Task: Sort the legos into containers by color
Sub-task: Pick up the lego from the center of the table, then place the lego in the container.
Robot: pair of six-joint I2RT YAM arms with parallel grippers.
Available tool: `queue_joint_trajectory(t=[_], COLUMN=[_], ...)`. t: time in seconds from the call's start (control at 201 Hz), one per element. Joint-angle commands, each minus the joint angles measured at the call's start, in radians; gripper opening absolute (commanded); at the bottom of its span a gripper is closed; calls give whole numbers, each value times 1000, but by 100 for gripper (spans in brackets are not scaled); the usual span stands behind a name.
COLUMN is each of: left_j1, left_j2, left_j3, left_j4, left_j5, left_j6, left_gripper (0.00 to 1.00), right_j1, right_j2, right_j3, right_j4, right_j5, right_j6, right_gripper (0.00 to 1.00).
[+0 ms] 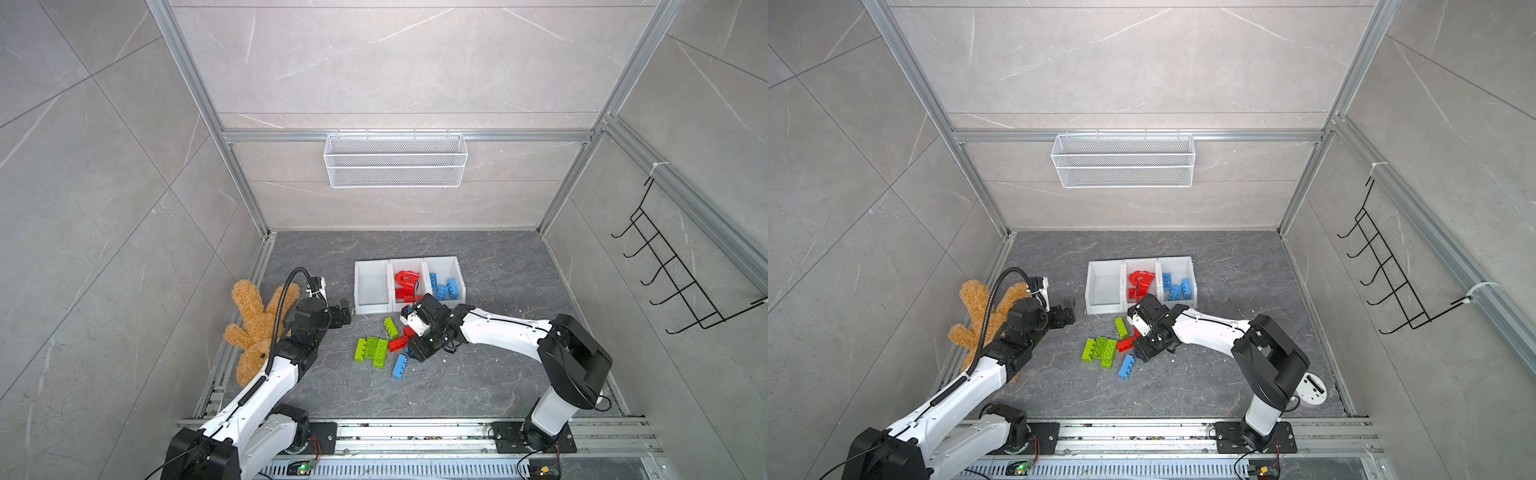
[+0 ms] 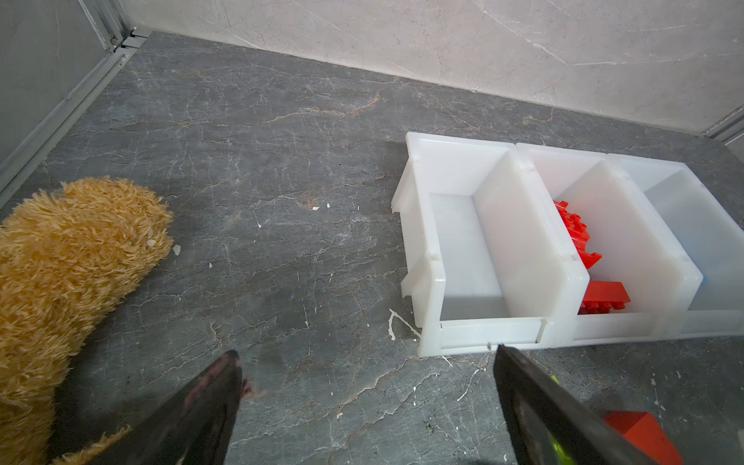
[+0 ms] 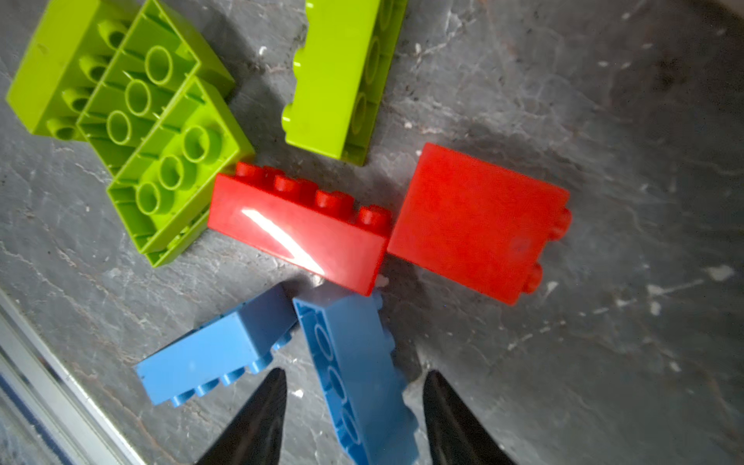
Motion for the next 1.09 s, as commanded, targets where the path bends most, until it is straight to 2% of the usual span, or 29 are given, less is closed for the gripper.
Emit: queue_joint_trajectory(t=[0.0, 0.129, 0.279, 0.348, 0.662, 0.866, 1.0, 1.09], left_j1=[-5, -5, -5, -5, -5, -5, -5, -5], left_j2=[-14, -19, -19, -19, -17, -16, -17, -19], left_j3=[7, 5, 7, 7, 7, 9, 7, 7], left_j4=[14, 13, 13, 13, 13, 12, 13, 13], left_j5=[-4, -6, -5, -5, -6, -4, -5, -4], left_j6=[18, 18, 18, 19, 16, 14, 14, 12], left_gripper=[99, 99, 100, 99, 99, 99, 99, 99], right_j1=[4, 5, 6, 4, -6, -150, -293, -351], right_j2=[31, 56, 65, 53, -105, -163, -113, -48], right_j3=[43, 48, 27, 8, -14, 81, 176, 258], right_j4=[-31, -31, -28, -17, -32, -96, -94, -99], right_j5=[23, 18, 39, 50, 110, 147, 148, 167], right_j6=[-41, -38, -12, 8, 114, 112, 94, 77], right_gripper=[56, 53, 42, 40, 27, 26, 26, 27])
